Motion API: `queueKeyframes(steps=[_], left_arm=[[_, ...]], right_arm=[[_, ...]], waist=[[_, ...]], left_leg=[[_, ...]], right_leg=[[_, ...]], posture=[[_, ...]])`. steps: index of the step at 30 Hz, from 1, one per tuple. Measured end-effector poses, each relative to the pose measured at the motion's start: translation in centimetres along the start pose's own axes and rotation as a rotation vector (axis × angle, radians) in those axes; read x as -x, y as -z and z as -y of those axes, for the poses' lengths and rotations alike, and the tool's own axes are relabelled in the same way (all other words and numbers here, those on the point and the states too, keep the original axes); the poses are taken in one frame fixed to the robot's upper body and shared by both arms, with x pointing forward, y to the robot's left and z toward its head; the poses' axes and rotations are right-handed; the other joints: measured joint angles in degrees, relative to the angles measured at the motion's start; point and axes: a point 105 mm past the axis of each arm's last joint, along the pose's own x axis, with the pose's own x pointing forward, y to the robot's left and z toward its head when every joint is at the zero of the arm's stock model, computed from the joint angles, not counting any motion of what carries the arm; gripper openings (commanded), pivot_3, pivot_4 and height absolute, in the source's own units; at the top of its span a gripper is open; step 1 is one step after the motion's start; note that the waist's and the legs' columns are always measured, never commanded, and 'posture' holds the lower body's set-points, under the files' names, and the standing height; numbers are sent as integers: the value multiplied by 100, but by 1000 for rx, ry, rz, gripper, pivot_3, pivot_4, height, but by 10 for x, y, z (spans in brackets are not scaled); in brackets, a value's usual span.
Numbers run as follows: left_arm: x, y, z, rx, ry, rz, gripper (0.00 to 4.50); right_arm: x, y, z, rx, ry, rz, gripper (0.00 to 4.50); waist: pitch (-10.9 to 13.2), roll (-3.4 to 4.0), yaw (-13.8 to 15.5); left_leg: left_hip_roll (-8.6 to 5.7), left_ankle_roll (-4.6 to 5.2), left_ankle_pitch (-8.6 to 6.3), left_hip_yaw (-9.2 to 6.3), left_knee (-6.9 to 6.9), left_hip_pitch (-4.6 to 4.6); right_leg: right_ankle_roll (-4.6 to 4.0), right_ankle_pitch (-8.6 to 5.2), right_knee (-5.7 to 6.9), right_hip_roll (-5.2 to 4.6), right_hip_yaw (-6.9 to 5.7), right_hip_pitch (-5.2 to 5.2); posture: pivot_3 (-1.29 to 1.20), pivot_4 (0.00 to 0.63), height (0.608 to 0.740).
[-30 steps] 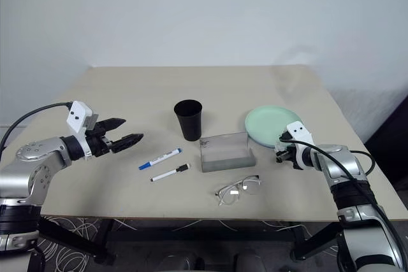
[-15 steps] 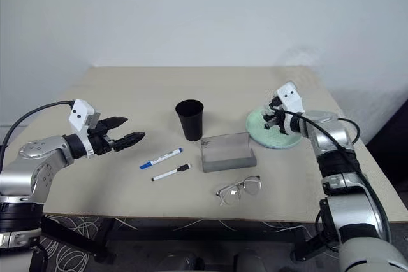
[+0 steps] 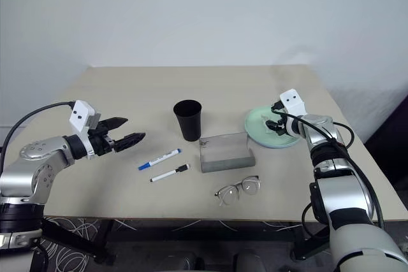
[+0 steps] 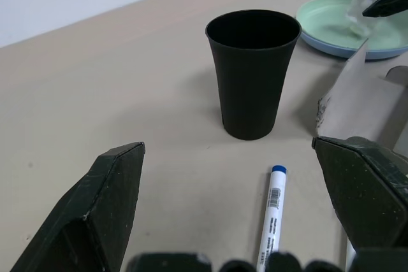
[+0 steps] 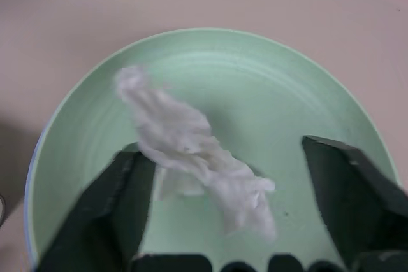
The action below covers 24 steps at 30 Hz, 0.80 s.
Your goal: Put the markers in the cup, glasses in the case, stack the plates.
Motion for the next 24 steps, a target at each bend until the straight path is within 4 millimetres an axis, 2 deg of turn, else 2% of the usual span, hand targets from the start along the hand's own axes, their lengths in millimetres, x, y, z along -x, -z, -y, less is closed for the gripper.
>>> queueKeyframes(steps=[5, 9, 12, 15, 19, 24], left_arm=[[-7, -3, 13, -24, 46, 8, 4500], [-22, -6, 39, -42, 139, 15, 4500], [-31, -8, 53, -69, 190, 5, 4500], [-40, -11, 67, -97, 243, -12, 4500], [-54, -11, 93, -116, 335, -42, 4500], [-78, -15, 119, -124, 404, -116, 4500]], right_arm=[[23, -15, 18, 46, -33, 40, 4466], [56, -33, 7, 162, -231, 130, 4466], [82, -33, 3, 209, -348, 163, 4466], [101, -36, 8, 214, -397, 187, 4466], [115, -41, 14, 226, -417, 209, 4466], [115, -43, 12, 232, -423, 217, 4466]], waist=[[0, 2, 0], [-1, 2, 6], [0, 1, 8], [2, 4, 3], [2, 2, 0], [5, -1, 20]], left_leg=[[-2, 0, -1, 1, 0, -10], [0, 1, -3, -3, 4, -18], [1, 1, -3, 2, 13, -18], [7, 2, -3, 10, 30, -19], [15, 2, -3, 14, 42, -17], [19, 2, -3, 13, 58, -28]], right_leg=[[1, 0, -4, -2, 1, -5], [4, -2, -9, -4, -6, -3], [6, -2, -9, -6, -6, 1], [5, -2, -3, -6, -7, 3], [3, -4, -3, -6, -12, 10], [12, 1, -1, -4, -22, 10]], posture=[[0, 0, 732], [0, 0, 732], [0, 0, 732], [0, 0, 732], [0, 0, 732], [0, 0, 732]])
